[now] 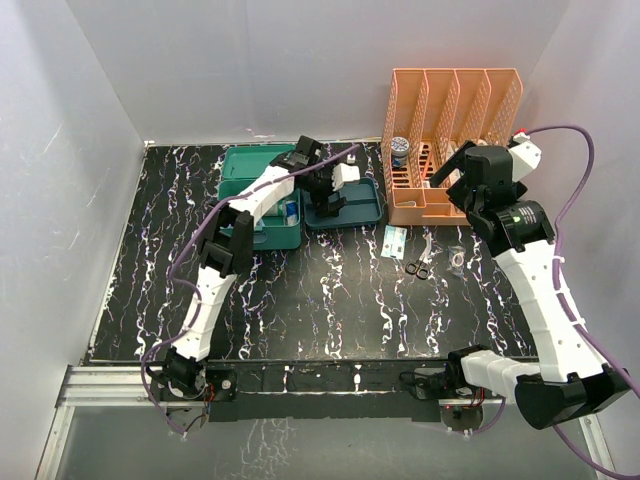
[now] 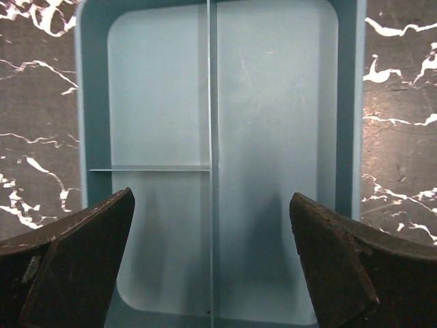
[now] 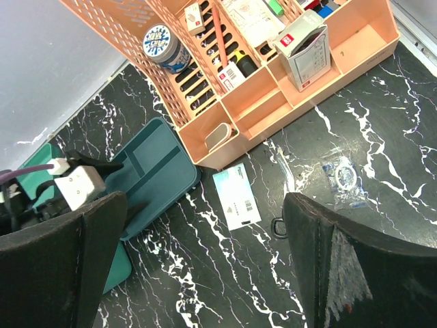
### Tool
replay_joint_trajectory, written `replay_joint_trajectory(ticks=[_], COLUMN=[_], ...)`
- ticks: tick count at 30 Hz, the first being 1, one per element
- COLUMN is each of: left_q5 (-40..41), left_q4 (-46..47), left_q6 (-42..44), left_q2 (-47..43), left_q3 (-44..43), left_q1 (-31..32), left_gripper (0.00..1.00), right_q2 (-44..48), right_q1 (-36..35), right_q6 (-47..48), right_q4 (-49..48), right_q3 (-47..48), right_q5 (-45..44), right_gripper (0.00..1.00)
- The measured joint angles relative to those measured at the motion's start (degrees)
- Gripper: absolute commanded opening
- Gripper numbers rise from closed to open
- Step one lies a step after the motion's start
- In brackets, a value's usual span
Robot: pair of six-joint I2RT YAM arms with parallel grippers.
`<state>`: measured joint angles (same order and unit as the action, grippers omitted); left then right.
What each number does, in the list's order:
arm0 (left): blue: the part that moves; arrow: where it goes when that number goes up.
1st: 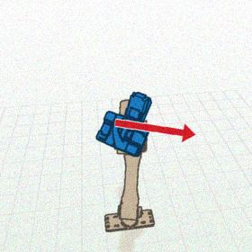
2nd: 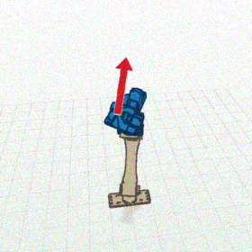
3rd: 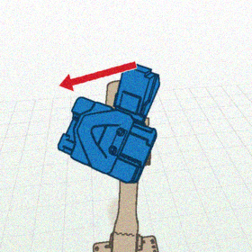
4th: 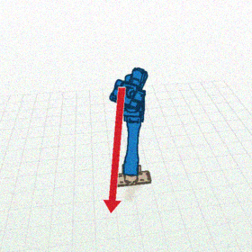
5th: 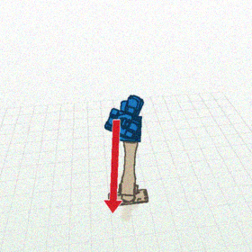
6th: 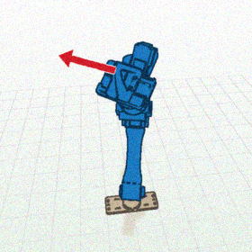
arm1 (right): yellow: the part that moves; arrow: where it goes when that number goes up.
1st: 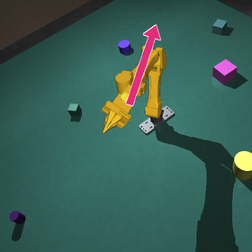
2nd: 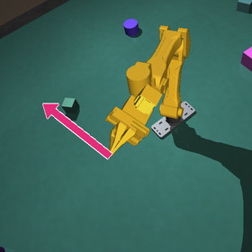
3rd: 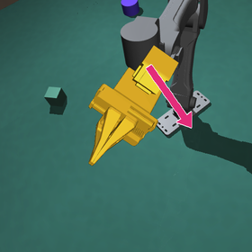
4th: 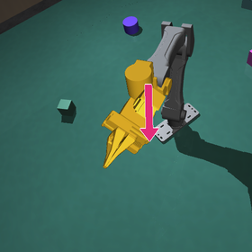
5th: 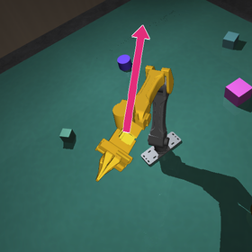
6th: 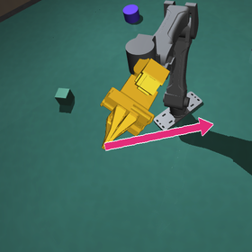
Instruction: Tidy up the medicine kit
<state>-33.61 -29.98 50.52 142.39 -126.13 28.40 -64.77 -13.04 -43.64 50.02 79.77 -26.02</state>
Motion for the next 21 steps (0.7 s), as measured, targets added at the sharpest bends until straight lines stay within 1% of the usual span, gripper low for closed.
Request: replay_joint_trajectory(ticks=[3, 5, 7, 9, 13, 18, 21], left_q5=[1.05, 1.53, 1.66, 1.86, 2.12, 1.55, 0.79], left_q4=[0.85, 1.31, 1.4, 1.51, 1.29, -0.85, -2.86], left_q6=[-0.13, -0.2, -0.42, -0.46, -0.48, -0.13, 0.59], left_q2=[1.73, 2.51, 2.93, 3.32, 3.56, 3.58, 3.56], left_q3=[0.0, -0.11, -0.9, -1.7, -1.84, -1.95, -2.14], left_q1=[0.42, 0.79, 1.07, 1.2, 1.36, 1.36, 1.36], left_gripper=[0.93, 0.9, 0.85, 0.77, 0.64, 0.57, 0.5], right_q2=[0.17, 0.15, 0.15, 0.15, 0.15, 0.15, 0.2], right_q1=[0.04, 0.04, 0.04, 0.04, 0.17, 0.46, 0.52], right_q6=[0.02, 0.02, 0.04, 0.04, 0.09, 0.17, 0.22], right_q4=[0.02, 0.04, 0.09, 0.22, 0.7, 0.83, 0.76], right_q3=[0.0, -0.04, -0.04, -0.04, -0.04, -0.09, -0.61], right_q5=[0.0, 0.0, 0.0, -0.02, -0.04, -0.22, -0.2], right_gripper=[0.98, 0.98, 0.98, 0.98, 0.98, 0.98, 0.98])
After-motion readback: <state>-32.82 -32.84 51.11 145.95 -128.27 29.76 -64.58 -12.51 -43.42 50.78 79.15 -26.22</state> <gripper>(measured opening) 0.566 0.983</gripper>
